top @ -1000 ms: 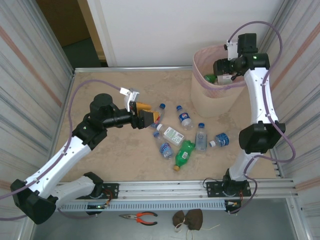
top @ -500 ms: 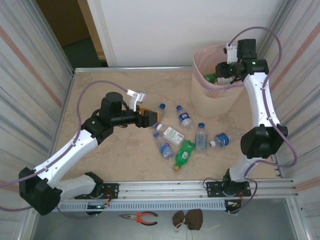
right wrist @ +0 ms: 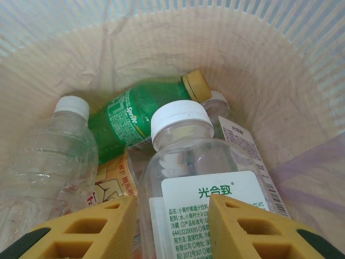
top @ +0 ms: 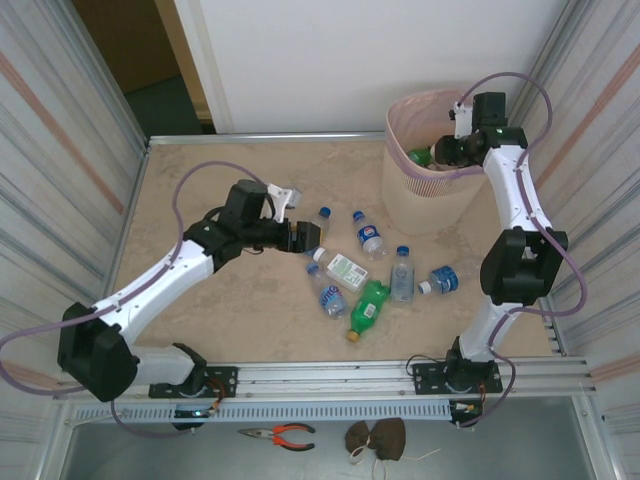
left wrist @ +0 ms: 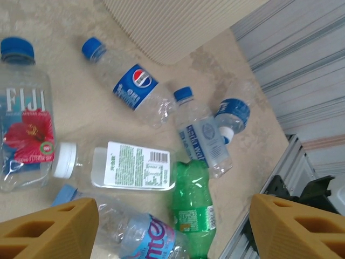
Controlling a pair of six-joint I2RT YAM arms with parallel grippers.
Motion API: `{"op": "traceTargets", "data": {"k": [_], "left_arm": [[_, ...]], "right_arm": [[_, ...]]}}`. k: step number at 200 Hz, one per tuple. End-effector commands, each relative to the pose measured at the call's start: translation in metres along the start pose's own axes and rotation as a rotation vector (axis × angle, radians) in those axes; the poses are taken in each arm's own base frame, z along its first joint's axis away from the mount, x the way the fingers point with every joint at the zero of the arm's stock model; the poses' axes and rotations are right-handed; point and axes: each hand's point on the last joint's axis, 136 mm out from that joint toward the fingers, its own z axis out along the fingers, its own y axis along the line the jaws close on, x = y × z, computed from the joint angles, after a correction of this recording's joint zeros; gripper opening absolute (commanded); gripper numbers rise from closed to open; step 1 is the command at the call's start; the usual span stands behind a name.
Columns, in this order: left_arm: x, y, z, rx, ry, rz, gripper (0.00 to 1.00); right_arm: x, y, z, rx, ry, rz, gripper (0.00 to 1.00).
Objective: Put the plastic bottles in the bin
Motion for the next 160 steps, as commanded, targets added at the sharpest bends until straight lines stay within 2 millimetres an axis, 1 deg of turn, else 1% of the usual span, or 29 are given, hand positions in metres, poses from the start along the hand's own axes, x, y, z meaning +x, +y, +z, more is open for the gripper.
{"op": "traceTargets", "data": {"k": [1, 25, 47, 76, 111, 138, 160], "left_arm": [[-0.004, 0.008, 0.002, -0.056, 0.02, 0.023, 0.74], [-0.001, 0.024, 0.01, -0.131, 0.061, 0.029, 0.73], [0.001, 0.037, 0.02, -0.18, 0.106, 0.042, 0.73], [0.005, 0.056, 0.035, -0.258, 0.189, 0.065, 0.73], [0.009, 0.078, 0.055, -0.352, 0.29, 0.12, 0.73], [0.009, 0.099, 0.068, -0.458, 0.348, 0.163, 0.73], [0.01, 0.111, 0.08, -0.486, 0.386, 0.193, 0.75]], "right_arm": [[-0.001, 0.011, -0.027, -0.043, -0.015, 0.039, 0.39], [-0.02, 0.018, -0.061, -0.069, -0.103, 0.047, 0.4], [-0.036, 0.026, -0.097, -0.09, -0.193, 0.05, 0.4], [-0.046, 0.038, -0.14, -0.121, -0.294, 0.052, 0.41], [-0.046, 0.046, -0.185, -0.135, -0.389, 0.051, 0.42], [-0.04, 0.052, -0.21, -0.139, -0.431, 0.046, 0.42], [-0.031, 0.056, -0.226, -0.138, -0.455, 0.04, 0.42]]}}
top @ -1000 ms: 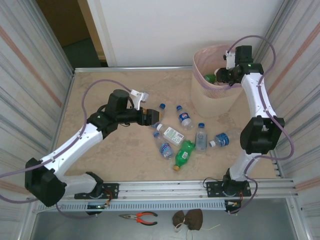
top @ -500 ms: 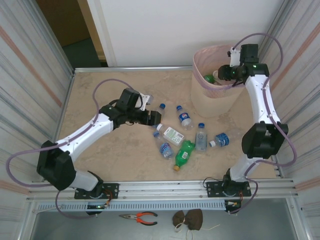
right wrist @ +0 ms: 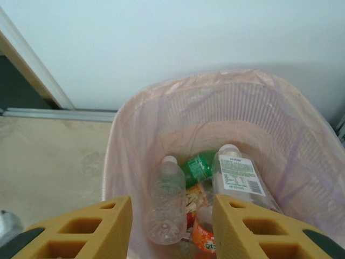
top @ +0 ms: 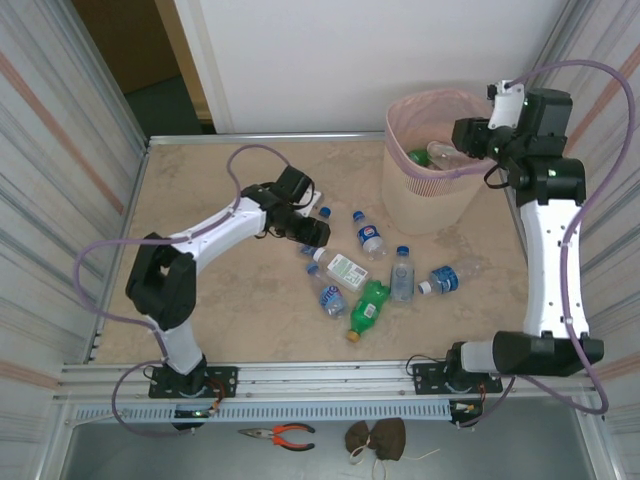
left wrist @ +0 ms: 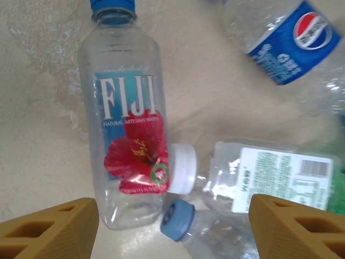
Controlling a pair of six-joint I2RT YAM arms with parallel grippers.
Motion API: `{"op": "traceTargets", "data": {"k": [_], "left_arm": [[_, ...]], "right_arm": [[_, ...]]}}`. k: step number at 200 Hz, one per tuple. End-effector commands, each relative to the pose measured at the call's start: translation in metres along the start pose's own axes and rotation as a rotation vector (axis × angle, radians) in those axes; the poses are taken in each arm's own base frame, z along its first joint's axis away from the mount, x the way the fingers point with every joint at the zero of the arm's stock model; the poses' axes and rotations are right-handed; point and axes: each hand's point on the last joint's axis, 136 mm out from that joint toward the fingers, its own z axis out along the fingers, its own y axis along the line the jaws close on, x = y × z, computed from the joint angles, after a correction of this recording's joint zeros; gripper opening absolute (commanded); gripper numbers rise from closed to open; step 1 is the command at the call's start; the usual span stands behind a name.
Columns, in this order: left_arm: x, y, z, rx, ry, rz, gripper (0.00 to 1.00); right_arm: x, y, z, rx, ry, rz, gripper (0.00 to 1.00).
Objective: Put the plastic bottles in the bin
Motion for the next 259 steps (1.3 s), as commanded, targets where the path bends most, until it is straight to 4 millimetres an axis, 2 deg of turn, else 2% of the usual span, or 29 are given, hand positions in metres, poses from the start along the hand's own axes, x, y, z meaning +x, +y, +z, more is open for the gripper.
{"op": "traceTargets", "data": {"k": [1, 38, 65, 105, 135, 179, 225, 259], "left_arm": [[0.001, 0.014, 0.007, -0.09, 0.049, 0.072, 0.75], [-0.001, 0.023, 0.03, -0.116, 0.1, 0.097, 0.76], [-0.005, 0.032, 0.04, -0.129, 0.102, 0.088, 0.74], [-0.011, 0.047, 0.048, -0.128, 0.096, 0.06, 0.67], [-0.008, 0.058, 0.058, -0.124, 0.123, 0.043, 0.66], [0.001, 0.054, 0.069, -0.075, 0.161, 0.046, 0.65], [0.005, 0.051, 0.069, -0.059, 0.161, 0.039, 0.55], [-0.005, 0.048, 0.049, -0.067, 0.101, 0.05, 0.52]], "right_arm": [[0.002, 0.009, -0.015, -0.02, -0.019, 0.014, 0.42], [0.005, 0.014, -0.034, -0.012, -0.037, 0.004, 0.42], [0.007, 0.014, -0.043, 0.003, -0.038, -0.004, 0.42], [0.014, 0.014, -0.049, 0.011, -0.037, -0.004, 0.42], [0.017, 0.015, -0.051, 0.011, -0.032, -0.001, 0.42], [0.017, 0.018, -0.052, 0.002, -0.032, -0.001, 0.42], [0.018, 0.023, -0.049, -0.008, -0.031, -0.006, 0.42], [0.017, 0.035, -0.047, -0.053, -0.041, 0.006, 0.42]]}}
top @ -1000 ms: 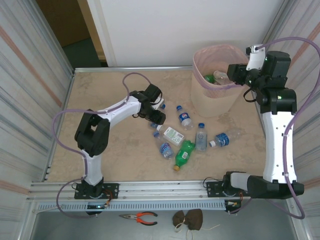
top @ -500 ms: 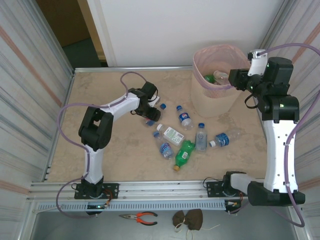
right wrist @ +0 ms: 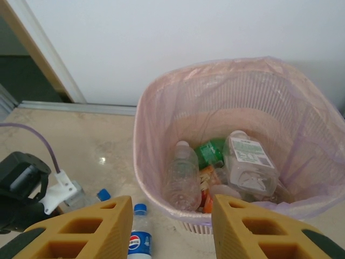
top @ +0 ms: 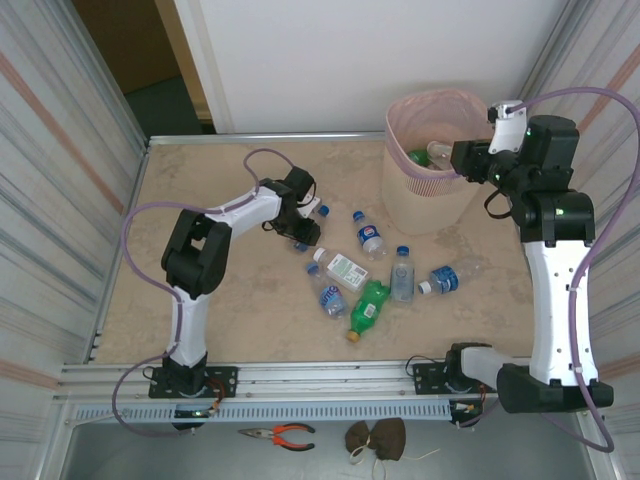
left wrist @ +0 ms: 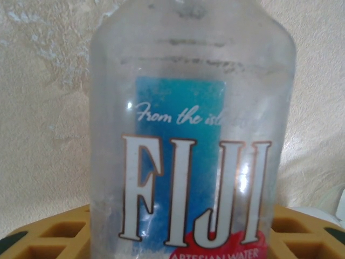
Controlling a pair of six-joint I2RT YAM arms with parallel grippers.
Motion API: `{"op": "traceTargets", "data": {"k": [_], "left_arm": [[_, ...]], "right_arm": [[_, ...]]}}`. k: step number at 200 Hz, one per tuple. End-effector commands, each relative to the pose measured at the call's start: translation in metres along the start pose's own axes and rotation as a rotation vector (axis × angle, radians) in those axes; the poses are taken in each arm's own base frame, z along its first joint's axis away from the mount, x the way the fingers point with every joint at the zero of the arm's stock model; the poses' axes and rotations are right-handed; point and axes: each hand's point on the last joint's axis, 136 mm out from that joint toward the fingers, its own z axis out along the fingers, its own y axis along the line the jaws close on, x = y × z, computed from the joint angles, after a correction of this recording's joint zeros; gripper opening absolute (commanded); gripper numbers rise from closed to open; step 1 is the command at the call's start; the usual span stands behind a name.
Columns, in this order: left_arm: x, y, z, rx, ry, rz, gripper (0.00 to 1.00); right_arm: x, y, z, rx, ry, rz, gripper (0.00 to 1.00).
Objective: Put the plastic bottles in the bin
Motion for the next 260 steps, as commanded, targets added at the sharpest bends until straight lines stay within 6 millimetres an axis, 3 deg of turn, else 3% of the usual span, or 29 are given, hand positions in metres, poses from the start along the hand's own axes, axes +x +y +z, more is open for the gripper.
{"op": "traceTargets", "data": {"k": [1, 50, 91, 122, 161, 190, 228, 260], "left_arm": [[-0.006, -0.004, -0.024, 0.004, -0.059, 0.023, 0.52], [-0.028, -0.02, -0.092, 0.06, -0.253, 0.037, 0.51], [-0.045, -0.067, -0.168, 0.291, -0.475, 0.111, 0.48], [-0.047, -0.104, -0.231, 0.495, -0.646, 0.19, 0.48], [-0.035, -0.148, -0.307, 0.771, -0.813, 0.336, 0.48], [-0.022, -0.167, -0.351, 0.894, -0.893, 0.421, 0.47], [-0.004, -0.188, -0.39, 0.983, -0.95, 0.529, 0.48], [0.012, -0.204, -0.412, 1.037, -0.973, 0.613, 0.48]], "right_arm": [[-0.003, 0.01, -0.004, -0.029, -0.023, 0.029, 0.42], [-0.004, 0.054, -0.001, -0.233, -0.059, 0.09, 0.44], [-0.017, 0.1, -0.017, -0.485, -0.152, 0.119, 0.48], [-0.022, 0.13, -0.031, -0.642, -0.19, 0.095, 0.51], [-0.023, 0.163, -0.048, -0.78, -0.216, 0.035, 0.59], [-0.024, 0.182, -0.06, -0.861, -0.25, -0.01, 0.64], [-0.026, 0.203, -0.072, -0.943, -0.281, -0.061, 0.74], [-0.026, 0.225, -0.08, -1.029, -0.279, -0.095, 0.78]]}}
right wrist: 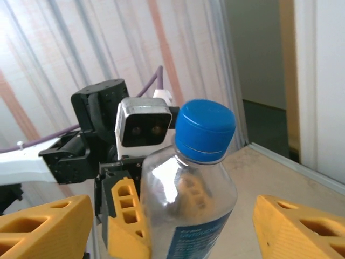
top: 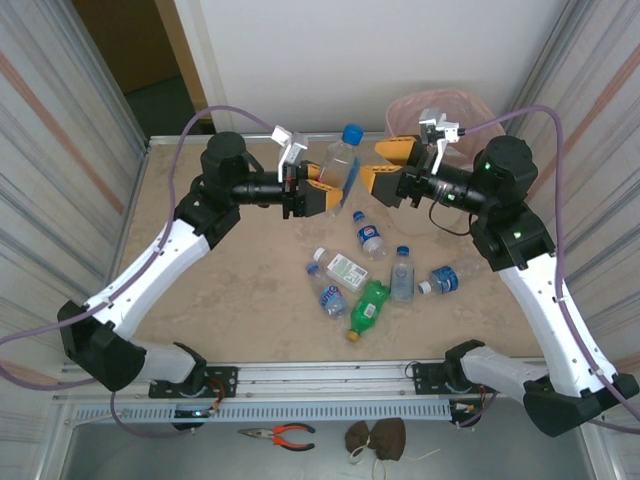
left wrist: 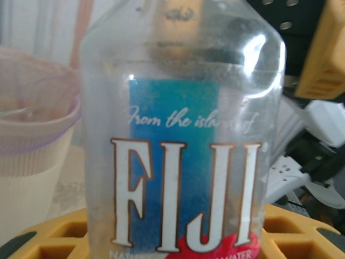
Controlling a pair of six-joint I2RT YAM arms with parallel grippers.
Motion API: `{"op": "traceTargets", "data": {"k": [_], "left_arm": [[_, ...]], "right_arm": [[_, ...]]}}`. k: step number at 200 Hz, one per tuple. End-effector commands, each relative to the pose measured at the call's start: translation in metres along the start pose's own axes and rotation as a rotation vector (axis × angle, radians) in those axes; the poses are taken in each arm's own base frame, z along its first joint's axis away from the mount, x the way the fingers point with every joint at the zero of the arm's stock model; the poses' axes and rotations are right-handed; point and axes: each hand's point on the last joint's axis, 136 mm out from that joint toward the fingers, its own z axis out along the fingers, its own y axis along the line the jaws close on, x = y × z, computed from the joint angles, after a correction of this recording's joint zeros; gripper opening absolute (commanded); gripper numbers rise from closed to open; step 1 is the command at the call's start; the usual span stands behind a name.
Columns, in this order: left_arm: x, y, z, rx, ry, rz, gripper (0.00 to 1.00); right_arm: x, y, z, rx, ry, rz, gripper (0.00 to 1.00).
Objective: Put the plastic bottles in the bin
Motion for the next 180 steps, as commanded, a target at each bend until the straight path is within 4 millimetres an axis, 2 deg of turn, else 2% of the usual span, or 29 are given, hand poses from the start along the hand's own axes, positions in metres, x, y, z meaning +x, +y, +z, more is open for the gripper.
{"op": "traceTargets", "data": {"k": [1, 22, 54, 114, 159, 180], "left_arm": [[-0.02, -0.041, -0.004, 0.122, -0.032, 0.084, 0.48], [-0.024, -0.053, -0.002, 0.151, -0.036, 0.104, 0.49], [-0.025, -0.055, -0.001, 0.151, -0.039, 0.111, 0.48], [-0.028, -0.057, -0.002, 0.141, -0.054, 0.125, 0.49], [-0.032, -0.056, -0.013, 0.041, -0.104, 0.176, 0.66], [-0.033, -0.055, -0.021, -0.022, -0.121, 0.2, 0.7]], "right_arm": [[-0.013, 0.023, 0.007, -0.096, -0.027, -0.068, 0.78], [-0.014, 0.038, 0.014, -0.161, -0.024, -0.081, 0.77], [-0.016, 0.053, 0.02, -0.221, -0.026, -0.092, 0.7], [-0.016, 0.053, 0.024, -0.225, -0.022, -0.087, 0.52], [-0.021, 0.052, 0.023, -0.204, -0.035, -0.091, 0.48], [-0.024, 0.046, 0.024, -0.165, -0.042, -0.098, 0.48]]}}
